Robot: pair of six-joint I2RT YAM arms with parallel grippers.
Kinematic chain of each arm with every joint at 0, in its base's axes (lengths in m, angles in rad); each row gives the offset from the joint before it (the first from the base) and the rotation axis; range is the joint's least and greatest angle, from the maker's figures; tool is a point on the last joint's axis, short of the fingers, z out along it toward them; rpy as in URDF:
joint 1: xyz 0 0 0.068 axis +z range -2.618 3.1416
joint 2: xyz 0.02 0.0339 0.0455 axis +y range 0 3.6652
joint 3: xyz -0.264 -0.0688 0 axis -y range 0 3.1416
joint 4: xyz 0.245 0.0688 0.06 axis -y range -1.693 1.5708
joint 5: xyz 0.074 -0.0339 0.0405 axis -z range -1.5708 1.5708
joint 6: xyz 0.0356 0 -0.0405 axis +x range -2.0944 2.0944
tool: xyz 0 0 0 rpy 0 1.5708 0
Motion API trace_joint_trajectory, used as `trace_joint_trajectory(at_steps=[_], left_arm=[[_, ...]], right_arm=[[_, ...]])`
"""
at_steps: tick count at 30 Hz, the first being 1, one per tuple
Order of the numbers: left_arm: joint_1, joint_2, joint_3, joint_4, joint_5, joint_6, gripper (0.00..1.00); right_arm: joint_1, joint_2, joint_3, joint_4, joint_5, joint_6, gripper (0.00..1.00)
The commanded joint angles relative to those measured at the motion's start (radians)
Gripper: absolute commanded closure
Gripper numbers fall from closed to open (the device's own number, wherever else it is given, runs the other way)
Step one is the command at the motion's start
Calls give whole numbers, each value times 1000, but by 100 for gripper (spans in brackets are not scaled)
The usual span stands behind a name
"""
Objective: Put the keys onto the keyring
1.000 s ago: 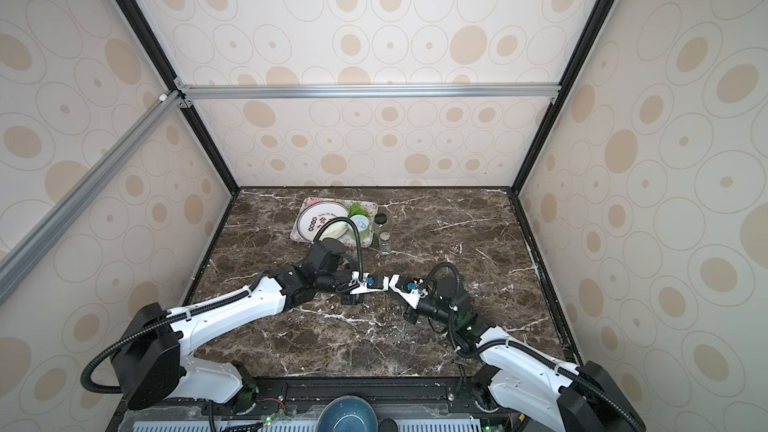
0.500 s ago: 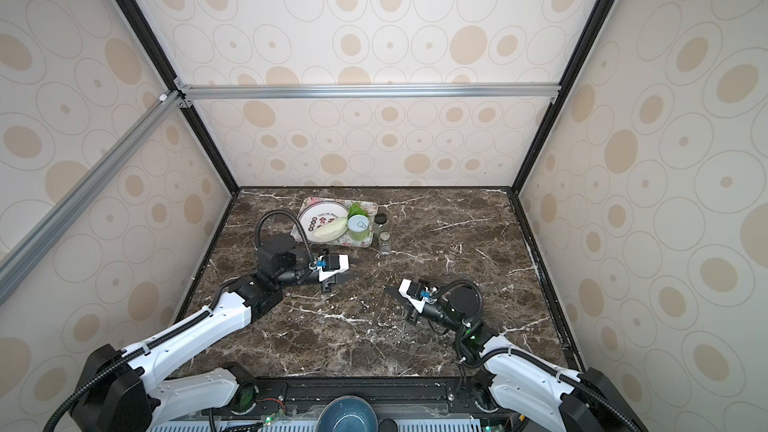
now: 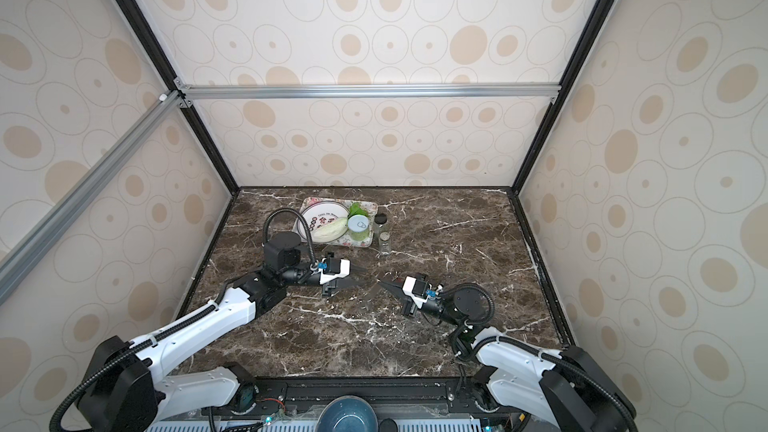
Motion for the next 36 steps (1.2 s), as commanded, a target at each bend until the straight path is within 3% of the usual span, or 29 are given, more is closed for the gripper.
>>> trace_joint_trajectory(at_steps=[1, 9, 16, 30, 36], left_arm=[[-3, -20, 9, 31, 31, 18, 72], [-6, -25, 0, 57, 34, 6, 73], [-6, -39, -8, 60, 33, -5, 80], [-6, -63, -24, 97, 40, -12, 76], [-7, -51, -19, 97, 49, -8, 89]], right_arm=[[4, 39, 54, 163, -68, 54, 100], [36, 103, 101, 171, -76, 37, 100], [49, 133, 113, 172, -73, 27, 100], [49, 130, 93, 169, -49, 14, 100], [49, 144, 105, 172, -72, 26, 100]])
